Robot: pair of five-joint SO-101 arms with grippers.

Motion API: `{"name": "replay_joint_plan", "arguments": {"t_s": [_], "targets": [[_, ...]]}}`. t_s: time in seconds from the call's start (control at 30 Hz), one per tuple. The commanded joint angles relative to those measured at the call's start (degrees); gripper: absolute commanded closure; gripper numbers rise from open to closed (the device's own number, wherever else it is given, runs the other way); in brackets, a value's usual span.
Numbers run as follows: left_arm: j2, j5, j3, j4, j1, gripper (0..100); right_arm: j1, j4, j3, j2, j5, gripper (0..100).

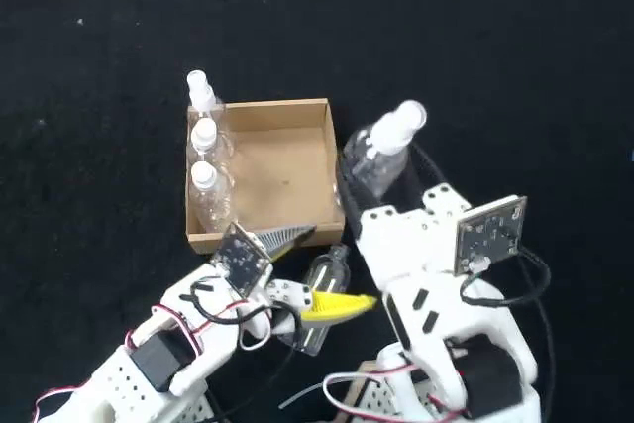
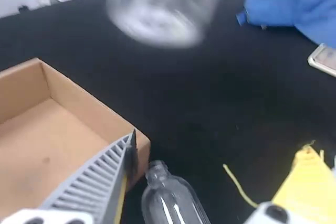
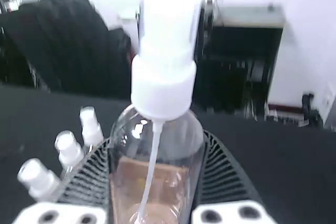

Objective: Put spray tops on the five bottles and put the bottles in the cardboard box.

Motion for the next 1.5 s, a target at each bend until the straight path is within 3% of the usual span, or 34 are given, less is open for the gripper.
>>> {"name": "replay_joint_plan", "arguments": {"t_s": [0.0, 0.23, 0.4, 0.57, 0.63, 0.83, 1.0, 1.2, 1.47], "targets": [[-0.35, 0.00, 0.92, 1.85, 2.95, 58, 1.41, -16.79, 4.97, 6.55, -0.44, 98.7], [-0.26, 0.09, 1.36, 2.11, 3.65, 58, 1.14, -39.74, 11.74, 18.07, -0.44, 98.7], [0.18, 0.18, 1.36, 2.81, 3.65, 58, 1.05, -43.25, 8.04, 30.46, -0.44, 98.7], [-0.35, 0.18, 1.36, 8.53, 3.65, 58, 1.23, -43.52, 1.54, 41.98, 0.00, 98.5], [-0.35, 0.18, 0.92, 9.23, 3.65, 62, 1.49, -43.52, -0.13, 44.97, 0.00, 98.4], [-0.35, -0.35, -7.69, 16.79, 3.47, 89, 1.49, -43.52, -0.92, 46.64, -0.18, 98.7], [-0.35, -2.73, -19.91, 25.93, 2.24, 94, 1.49, -43.52, -0.84, 47.08, -0.35, 98.7], [-0.44, -4.92, -33.36, 30.07, -6.90, 94, 1.23, -43.52, -0.75, 47.08, -0.44, 98.7], [-1.14, -4.84, -45.49, 23.74, -24.48, 94, 0.97, -45.19, 2.33, 47.16, -0.44, 98.7]]}}
